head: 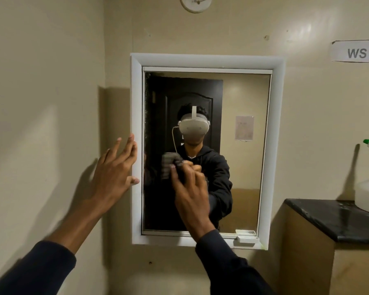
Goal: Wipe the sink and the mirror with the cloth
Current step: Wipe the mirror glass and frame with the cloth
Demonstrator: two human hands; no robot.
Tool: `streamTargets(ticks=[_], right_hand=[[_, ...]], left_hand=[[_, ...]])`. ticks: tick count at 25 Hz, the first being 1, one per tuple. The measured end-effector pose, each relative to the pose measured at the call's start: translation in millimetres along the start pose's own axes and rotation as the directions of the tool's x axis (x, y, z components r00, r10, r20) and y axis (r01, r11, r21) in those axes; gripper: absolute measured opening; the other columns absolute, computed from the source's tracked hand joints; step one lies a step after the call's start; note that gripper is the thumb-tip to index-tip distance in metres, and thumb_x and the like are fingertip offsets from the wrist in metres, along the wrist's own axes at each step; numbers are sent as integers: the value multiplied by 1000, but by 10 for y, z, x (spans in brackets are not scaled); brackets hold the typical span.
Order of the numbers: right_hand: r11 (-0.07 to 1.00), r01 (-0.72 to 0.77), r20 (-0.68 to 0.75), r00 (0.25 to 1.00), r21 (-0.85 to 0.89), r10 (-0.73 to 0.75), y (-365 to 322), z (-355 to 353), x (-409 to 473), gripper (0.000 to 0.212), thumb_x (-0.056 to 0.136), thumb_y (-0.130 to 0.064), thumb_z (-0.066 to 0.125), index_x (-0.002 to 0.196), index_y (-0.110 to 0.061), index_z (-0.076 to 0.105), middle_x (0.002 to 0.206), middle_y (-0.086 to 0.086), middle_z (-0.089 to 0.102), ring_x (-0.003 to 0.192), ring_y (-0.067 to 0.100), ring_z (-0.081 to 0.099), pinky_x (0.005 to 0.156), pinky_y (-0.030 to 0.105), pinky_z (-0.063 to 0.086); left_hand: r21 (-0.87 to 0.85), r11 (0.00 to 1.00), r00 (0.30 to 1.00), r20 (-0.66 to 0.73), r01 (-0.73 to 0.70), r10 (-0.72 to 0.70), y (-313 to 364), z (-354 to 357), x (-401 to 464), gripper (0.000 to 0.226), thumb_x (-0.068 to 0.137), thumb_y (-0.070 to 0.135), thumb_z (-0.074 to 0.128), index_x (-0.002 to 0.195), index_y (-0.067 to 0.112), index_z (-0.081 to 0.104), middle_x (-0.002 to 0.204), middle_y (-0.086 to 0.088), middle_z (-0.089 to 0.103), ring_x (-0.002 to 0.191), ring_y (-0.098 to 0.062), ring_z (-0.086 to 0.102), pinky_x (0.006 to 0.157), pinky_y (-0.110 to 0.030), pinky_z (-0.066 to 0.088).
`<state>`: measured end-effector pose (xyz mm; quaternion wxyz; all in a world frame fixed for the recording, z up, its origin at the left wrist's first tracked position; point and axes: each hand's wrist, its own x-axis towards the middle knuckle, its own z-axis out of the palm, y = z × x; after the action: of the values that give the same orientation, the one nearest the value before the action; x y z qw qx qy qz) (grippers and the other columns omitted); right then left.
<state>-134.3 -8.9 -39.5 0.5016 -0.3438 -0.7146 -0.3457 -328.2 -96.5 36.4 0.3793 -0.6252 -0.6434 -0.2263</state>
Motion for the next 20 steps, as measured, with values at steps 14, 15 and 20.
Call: streamTargets(ticks=[14,15,20], right_hand=[[873,-478,-144,862,92,487,176,13,-384,30,86,-8,67,116,-6,67,134,23,47,112,42,45,88,35,40],[916,-392,-114,910,80,399,-24,131,-360,37,87,-2,63,124,-9,63,135,24,45,115,41,46,91,41,43],[984,-87,1,996,156,88,-941,417,-320,61,82,-16,66,139,-12,47,131,21,39,105,34,45,82,43,53]], left_hand=[[20,1000,1000,-4,-1,1,-18,39,12,102,61,39,83,146,11,33,161,0,11,146,-32,21,109,-48,37],[24,1000,1000,0,-3,3,-17,38,15,102,62,39,82,147,11,31,161,0,10,147,-32,20,110,-48,36],[38,999,999,-34,-13,14,-4,20,0,92,72,26,79,148,12,28,161,0,10,146,-32,20,111,-46,34]])
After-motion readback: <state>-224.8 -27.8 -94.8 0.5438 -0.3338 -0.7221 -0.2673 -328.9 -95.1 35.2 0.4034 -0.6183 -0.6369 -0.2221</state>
